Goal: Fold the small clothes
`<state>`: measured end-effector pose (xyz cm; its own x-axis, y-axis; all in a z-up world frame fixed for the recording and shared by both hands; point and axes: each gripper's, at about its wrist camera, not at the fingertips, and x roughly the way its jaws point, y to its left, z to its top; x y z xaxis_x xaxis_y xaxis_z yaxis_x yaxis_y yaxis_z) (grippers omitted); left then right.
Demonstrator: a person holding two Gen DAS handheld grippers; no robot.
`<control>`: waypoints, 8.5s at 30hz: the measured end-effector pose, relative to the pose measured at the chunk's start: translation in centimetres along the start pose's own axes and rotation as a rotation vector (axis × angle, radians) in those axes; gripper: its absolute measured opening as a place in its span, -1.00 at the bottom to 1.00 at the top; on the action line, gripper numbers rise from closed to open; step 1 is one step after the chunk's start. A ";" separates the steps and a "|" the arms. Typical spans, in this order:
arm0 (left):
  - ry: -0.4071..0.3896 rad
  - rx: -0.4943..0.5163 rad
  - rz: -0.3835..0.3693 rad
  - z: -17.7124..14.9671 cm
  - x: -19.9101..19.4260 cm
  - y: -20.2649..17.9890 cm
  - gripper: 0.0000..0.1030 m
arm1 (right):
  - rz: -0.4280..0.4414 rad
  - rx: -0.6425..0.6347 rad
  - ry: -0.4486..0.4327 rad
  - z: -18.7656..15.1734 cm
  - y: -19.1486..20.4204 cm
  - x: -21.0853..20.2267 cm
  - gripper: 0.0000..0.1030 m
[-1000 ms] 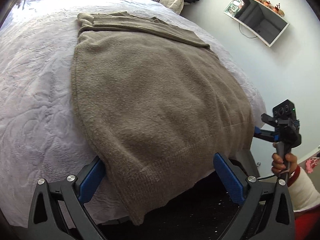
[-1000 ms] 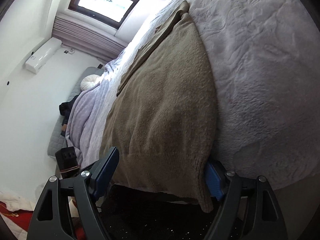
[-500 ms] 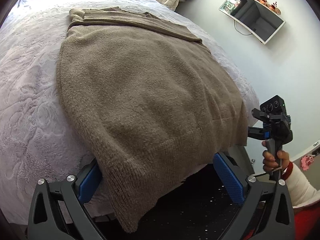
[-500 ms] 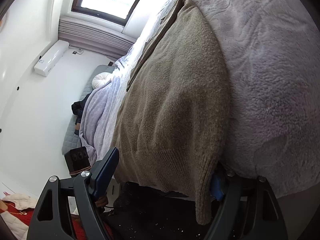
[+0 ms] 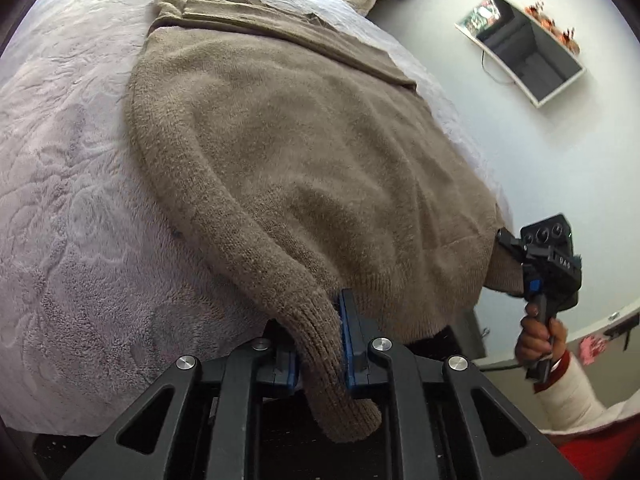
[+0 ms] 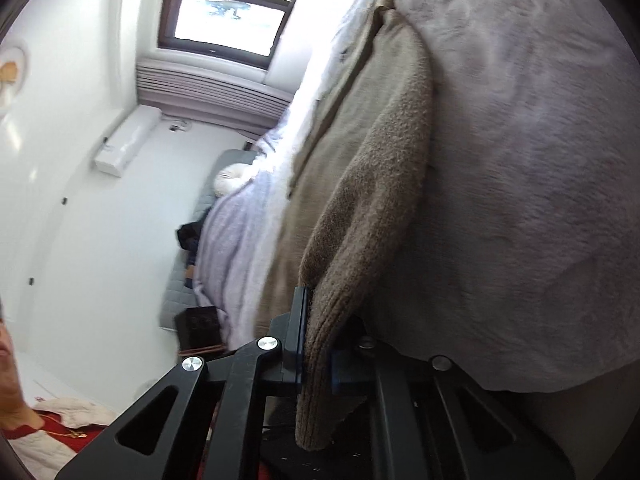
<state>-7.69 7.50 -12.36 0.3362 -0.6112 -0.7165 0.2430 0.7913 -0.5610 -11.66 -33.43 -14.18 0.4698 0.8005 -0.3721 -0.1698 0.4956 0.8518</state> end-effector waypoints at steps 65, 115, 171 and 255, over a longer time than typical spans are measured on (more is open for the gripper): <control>-0.082 0.066 0.212 32.0 7.9 8.2 0.36 | -0.128 0.025 -0.012 33.6 -2.0 16.9 -0.15; -0.292 -0.060 0.569 10.6 2.0 6.1 0.74 | -0.051 -0.184 -0.192 12.5 0.8 8.8 0.54; -0.134 -0.062 0.219 21.2 1.5 8.0 -0.76 | -0.219 0.184 -0.180 20.4 -3.3 4.8 -0.39; -0.248 -0.265 0.159 14.1 0.1 7.3 0.99 | -0.147 -0.153 0.133 12.0 5.5 18.6 0.46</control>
<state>6.95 13.43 -10.63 0.5680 -0.4333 -0.6998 -0.0623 0.8251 -0.5615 6.60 -19.83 -11.97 0.3832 0.7481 -0.5418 -0.2419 0.6474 0.7228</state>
